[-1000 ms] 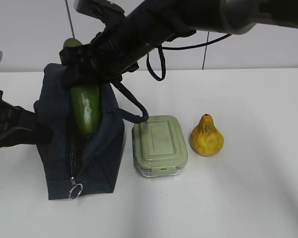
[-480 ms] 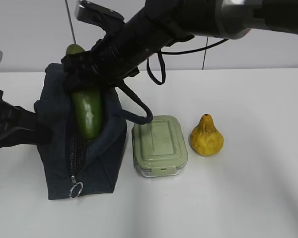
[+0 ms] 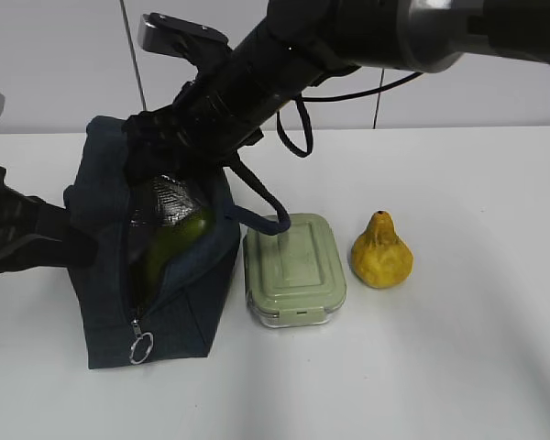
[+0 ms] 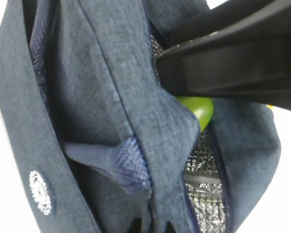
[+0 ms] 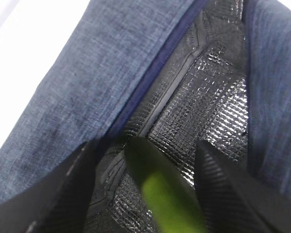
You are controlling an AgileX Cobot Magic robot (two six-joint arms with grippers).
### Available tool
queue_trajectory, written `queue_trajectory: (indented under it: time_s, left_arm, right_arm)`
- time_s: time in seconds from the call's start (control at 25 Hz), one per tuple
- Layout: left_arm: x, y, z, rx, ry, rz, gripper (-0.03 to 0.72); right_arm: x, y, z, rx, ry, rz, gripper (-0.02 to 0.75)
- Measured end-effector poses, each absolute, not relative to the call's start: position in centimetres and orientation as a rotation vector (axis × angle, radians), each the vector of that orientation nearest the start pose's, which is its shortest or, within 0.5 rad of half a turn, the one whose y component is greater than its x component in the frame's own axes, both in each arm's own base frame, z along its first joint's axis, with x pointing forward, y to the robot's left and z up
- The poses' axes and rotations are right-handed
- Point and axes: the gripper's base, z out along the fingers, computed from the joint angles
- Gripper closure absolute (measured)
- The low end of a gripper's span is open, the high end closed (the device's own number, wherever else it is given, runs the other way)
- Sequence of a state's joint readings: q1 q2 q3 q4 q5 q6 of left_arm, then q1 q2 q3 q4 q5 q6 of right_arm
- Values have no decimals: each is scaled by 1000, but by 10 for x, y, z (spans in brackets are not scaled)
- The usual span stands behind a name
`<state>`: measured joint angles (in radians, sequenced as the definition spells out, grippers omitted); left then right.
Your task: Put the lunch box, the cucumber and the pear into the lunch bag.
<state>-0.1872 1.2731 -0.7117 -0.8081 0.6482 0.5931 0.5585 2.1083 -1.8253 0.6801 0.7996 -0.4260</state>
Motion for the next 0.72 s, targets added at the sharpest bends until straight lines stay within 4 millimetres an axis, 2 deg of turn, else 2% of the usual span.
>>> queue_trajectory:
  time_s: [0.12,0.36,0.44,0.6,0.72]
  left_arm:
    - [223,-83,242,289,2505,-688,685]
    - [223,-83,242,289,2505,-688,685]
    - [223,-83,242,289,2505,-688,685]
    - [223,-83,242,289,2505,-688,685]
    - [223,-83,242,289,2505,-688,685]
  right_arm:
    - [387,290,261,-804,2353,836,240]
    - [396,283,304,-870,2266,645,239]
    - [396,271,323,-852,2285,508,239]
    - [392,233,359,-719,2389,163,240]
    - [391,212,369,-636,2442,-23,240]
